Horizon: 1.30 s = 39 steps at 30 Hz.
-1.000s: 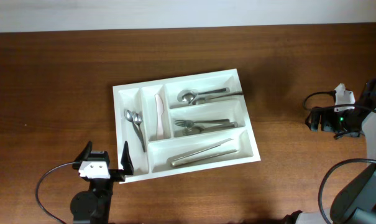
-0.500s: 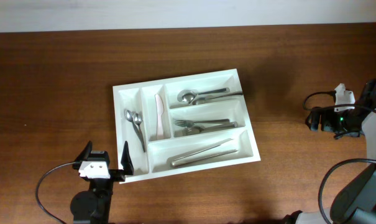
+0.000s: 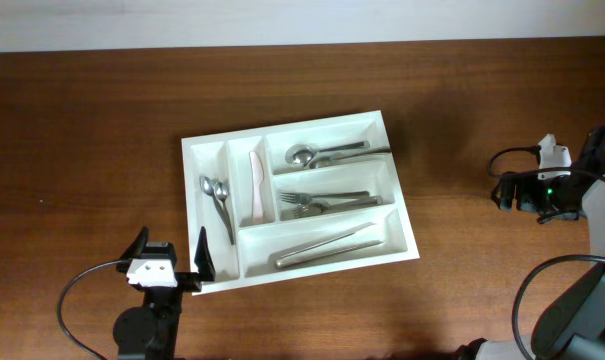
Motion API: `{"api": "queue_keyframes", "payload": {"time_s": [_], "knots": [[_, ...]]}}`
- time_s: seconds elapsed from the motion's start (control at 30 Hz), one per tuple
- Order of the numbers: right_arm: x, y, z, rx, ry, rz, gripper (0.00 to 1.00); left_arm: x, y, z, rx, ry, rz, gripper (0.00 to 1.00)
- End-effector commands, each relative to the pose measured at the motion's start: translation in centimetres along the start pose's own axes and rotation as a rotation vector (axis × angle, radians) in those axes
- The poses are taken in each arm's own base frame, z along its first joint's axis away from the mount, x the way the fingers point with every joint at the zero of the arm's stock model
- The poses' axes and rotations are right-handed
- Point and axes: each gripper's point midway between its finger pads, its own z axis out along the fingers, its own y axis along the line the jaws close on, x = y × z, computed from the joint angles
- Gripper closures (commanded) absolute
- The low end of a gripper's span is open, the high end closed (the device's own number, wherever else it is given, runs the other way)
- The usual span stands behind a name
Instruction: Pack container
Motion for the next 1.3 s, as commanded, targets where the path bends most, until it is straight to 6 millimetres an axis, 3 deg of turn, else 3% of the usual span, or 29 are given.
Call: {"api": "queue_keyframes", "payload": {"time_s": [0.0, 0.2, 0.33, 0.47, 0.57, 0.67, 0.77, 0.83, 0.9, 0.97, 1.07, 1.27], "knots": [[0.0, 0.1, 0.0, -0.010, -0.003, -0.005, 0.01, 0.1, 0.2, 0.0, -0.011, -0.005, -0.009, 0.01], [0.2, -0.2, 0.0, 0.007, 0.003, -0.006, 0.01, 0.1, 0.2, 0.0, -0.011, -0.005, -0.009, 0.01], [-1.0, -0.9, 0.0, 0.036, -0.043, -0.018, 0.01, 0.1, 0.2, 0.0, -0.011, -0.005, -0.009, 0.01], [-3.5, -1.2, -0.2, 0.056, -0.140, -0.048, 0.01, 0.1, 0.2, 0.0, -0.011, -0.005, -0.009, 0.01], [-6.8, -0.6, -0.8, 0.039, -0.277, -0.100, 0.01, 0.1, 0.2, 0.0, -0.011, -0.005, -0.009, 0.01], [-10.5, 0.3, -3.5, 0.052, -0.451, -0.173, 0.01, 0.1, 0.2, 0.0, -0.011, -0.005, -0.009, 0.01], [-13.4, 2.3, -8.2, 0.095, -0.629, -0.260, 0.01, 0.1, 0.2, 0.0, -0.011, -0.005, -0.009, 0.01], [-14.6, 4.8, -12.6, 0.118, -0.764, -0.330, 0.01, 0.1, 0.2, 0.0, -0.011, -0.005, -0.009, 0.01], [-14.4, 7.2, -16.2, 0.124, -0.853, -0.381, 0.01, 0.1, 0.2, 0.0, -0.011, -0.005, -0.009, 0.01], [-13.6, 8.9, -18.3, 0.122, -0.905, -0.414, 0.01, 0.1, 0.2, 0.0, -0.011, -0.005, -0.009, 0.01], [-11.0, 12.4, -21.8, 0.108, -1.017, -0.485, 0.01, 0.1, 0.2, 0.0, -0.011, -0.005, -0.009, 0.01], [-5.2, 16.6, -26.1, 0.111, -1.314, -0.605, 0.01, 0.1, 0.2, 0.0, -0.011, -0.005, -0.009, 0.01]]}}
